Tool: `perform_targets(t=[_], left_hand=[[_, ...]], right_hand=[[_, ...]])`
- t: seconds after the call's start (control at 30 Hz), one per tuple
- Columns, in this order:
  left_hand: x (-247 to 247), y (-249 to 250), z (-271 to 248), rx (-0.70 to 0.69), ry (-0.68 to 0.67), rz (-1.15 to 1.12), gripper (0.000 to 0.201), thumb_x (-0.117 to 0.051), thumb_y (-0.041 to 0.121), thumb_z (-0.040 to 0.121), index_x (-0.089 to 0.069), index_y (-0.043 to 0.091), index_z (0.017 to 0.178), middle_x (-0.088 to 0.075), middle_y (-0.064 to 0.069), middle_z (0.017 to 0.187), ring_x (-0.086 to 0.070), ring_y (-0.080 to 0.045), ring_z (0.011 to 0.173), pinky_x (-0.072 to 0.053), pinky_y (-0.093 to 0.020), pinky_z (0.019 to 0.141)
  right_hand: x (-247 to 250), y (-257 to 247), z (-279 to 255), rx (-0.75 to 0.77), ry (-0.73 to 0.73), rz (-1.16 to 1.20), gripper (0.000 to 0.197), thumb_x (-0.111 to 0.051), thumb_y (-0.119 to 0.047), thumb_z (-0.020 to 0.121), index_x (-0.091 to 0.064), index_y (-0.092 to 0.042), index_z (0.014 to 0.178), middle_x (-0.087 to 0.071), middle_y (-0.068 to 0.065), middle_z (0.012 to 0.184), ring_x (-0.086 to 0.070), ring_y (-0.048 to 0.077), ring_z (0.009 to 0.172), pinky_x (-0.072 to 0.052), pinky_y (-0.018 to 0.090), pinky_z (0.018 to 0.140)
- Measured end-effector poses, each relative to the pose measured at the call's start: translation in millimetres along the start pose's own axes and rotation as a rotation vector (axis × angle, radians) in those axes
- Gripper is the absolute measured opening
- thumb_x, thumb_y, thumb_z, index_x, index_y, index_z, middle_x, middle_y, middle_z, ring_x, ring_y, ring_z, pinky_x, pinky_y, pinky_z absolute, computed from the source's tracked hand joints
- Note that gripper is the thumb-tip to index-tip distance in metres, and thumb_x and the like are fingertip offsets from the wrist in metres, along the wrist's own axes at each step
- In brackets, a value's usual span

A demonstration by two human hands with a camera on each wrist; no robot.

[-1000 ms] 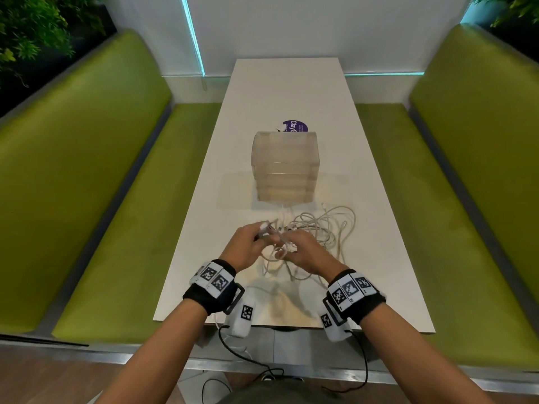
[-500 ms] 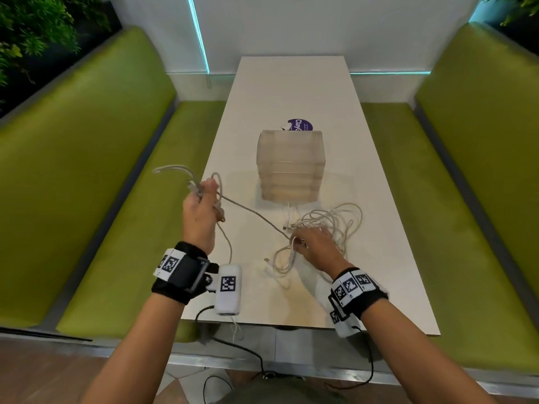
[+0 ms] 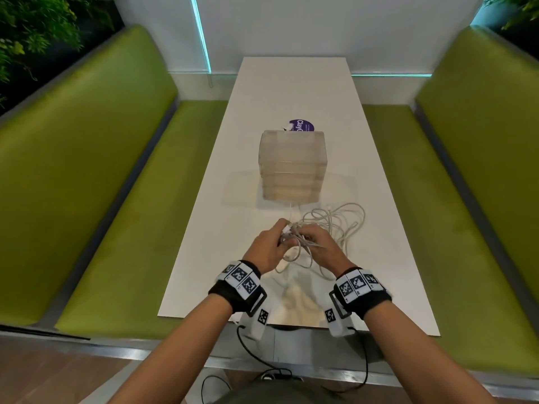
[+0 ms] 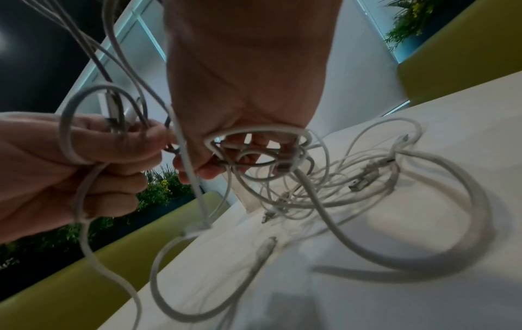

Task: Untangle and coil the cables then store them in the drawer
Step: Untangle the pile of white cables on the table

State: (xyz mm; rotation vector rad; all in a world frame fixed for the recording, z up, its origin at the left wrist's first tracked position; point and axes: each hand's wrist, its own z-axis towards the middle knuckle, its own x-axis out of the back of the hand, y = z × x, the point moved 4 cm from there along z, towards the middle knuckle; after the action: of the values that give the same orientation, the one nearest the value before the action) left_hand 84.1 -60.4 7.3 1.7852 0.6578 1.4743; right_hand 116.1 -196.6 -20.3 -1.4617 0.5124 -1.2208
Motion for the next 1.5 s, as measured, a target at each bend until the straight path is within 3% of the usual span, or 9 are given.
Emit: perform_targets(t=[0.17,0.27,0.47,0.73,0.97,1.17,1.3,1.4,1.5], left_hand=[[10.3,11.5,6.1,-0.095,0.025,0.102,0.005,-0.055,0.011,0.091,-0.057,0.009,0.095,-0.055,0.001,0.065,-0.051,-0.029,0.065,-0.037,-0.030,0.059],[27.3,4.8,8.5,-0.031,0.166,-0.108,0.008,-0.058,0.008,0.090,-0.064,0.009,0.096,-0.068,0.001,0.083,-0.063,-0.021,0.079,-0.047,-0.022,0.072],[62.9,11.2,-0.8,0.058,0.350,-0.447,0.010,-0.062,0.014,0.090,-0.061,0.015,0.080,-0.051,0.002,0.067,-0.041,-0.003,0.049,-0.036,-0.017,0.045],[133.3,0.9,-25.5,0.108,0.776,-0.863,0.013,-0.051,0.014,0.097,-0.049,0.014,0.084,-0.055,0.009,0.067,-0.034,-0.003,0.041,-0.031,-0.019,0.042],[111.0,0.3,-31.5,0.150,0.591,-0.660,0.014,-0.051,0.015,0.097,-0.055,0.018,0.083,-0.049,0.016,0.052,-0.032,-0.005,0.047,-0.030,-0.024,0.047],[111.0,5.2,-44.2,0.115,0.526,-0.687,0.014,-0.054,0.015,0.095,-0.054,0.017,0.081,-0.037,0.015,0.047,-0.028,-0.004,0.044,-0.027,-0.022,0.045],[108.7,5.0,-50.6,0.105,0.450,-0.684,0.017,-0.053,0.013,0.096,-0.053,0.017,0.079,-0.035,0.015,0.046,-0.027,-0.004,0.042,-0.026,-0.020,0.042],[100.3,4.9,-54.1,0.127,0.349,-0.648,0.022,-0.053,0.011,0.096,-0.056,0.018,0.075,-0.034,0.013,0.046,-0.026,-0.006,0.041,-0.026,-0.022,0.042],[87.2,11.5,-57.2,0.149,0.175,-0.513,0.013,-0.056,0.011,0.093,-0.056,0.009,0.080,-0.039,0.012,0.045,-0.028,-0.007,0.041,-0.027,-0.023,0.043]], right_hand=[[4.1,-2.0,5.3,-0.044,0.025,0.037,0.009,-0.065,-0.014,0.083,-0.074,-0.011,0.081,-0.066,0.022,0.074,-0.058,0.028,0.066,-0.047,0.040,0.063],[4.0,7.3,6.0,-0.021,-0.022,-0.220,0.005,-0.075,-0.017,0.078,-0.071,-0.015,0.080,-0.064,0.006,0.073,-0.057,0.023,0.069,-0.050,0.040,0.067],[8.6,17.0,4.2,-0.086,-0.020,-0.376,0.006,-0.068,-0.011,0.080,-0.068,-0.016,0.083,-0.061,-0.002,0.082,-0.053,0.021,0.082,-0.046,0.042,0.078],[20.7,44.2,-4.6,-0.186,0.074,-0.313,0.022,-0.057,0.008,0.078,-0.073,-0.007,0.083,-0.064,0.010,0.096,-0.059,0.032,0.099,-0.048,0.044,0.087],[13.2,25.7,-0.5,-0.134,0.019,-0.311,0.016,-0.066,-0.004,0.082,-0.071,-0.012,0.095,-0.066,0.005,0.092,-0.059,0.023,0.095,-0.046,0.038,0.086],[13.4,8.4,-20.1,-0.216,-0.322,-0.430,0.069,-0.071,-0.009,0.079,-0.042,-0.029,0.139,-0.039,-0.002,0.146,-0.032,0.012,0.133,-0.028,0.023,0.103],[12.6,0.6,-31.9,-0.241,-0.509,-0.478,0.091,-0.077,-0.023,0.076,-0.022,-0.035,0.148,-0.018,-0.005,0.158,-0.005,0.013,0.146,-0.014,0.040,0.119],[20.0,-29.5,-32.7,-0.126,-0.325,-0.336,0.076,-0.068,-0.031,0.086,-0.022,-0.040,0.146,-0.027,-0.005,0.155,-0.025,0.008,0.140,-0.029,0.043,0.115],[24.4,-77.7,-30.3,-0.078,-0.121,0.043,0.080,-0.065,-0.038,0.085,-0.015,-0.043,0.147,-0.029,-0.013,0.152,-0.038,0.000,0.133,-0.038,0.024,0.108]])
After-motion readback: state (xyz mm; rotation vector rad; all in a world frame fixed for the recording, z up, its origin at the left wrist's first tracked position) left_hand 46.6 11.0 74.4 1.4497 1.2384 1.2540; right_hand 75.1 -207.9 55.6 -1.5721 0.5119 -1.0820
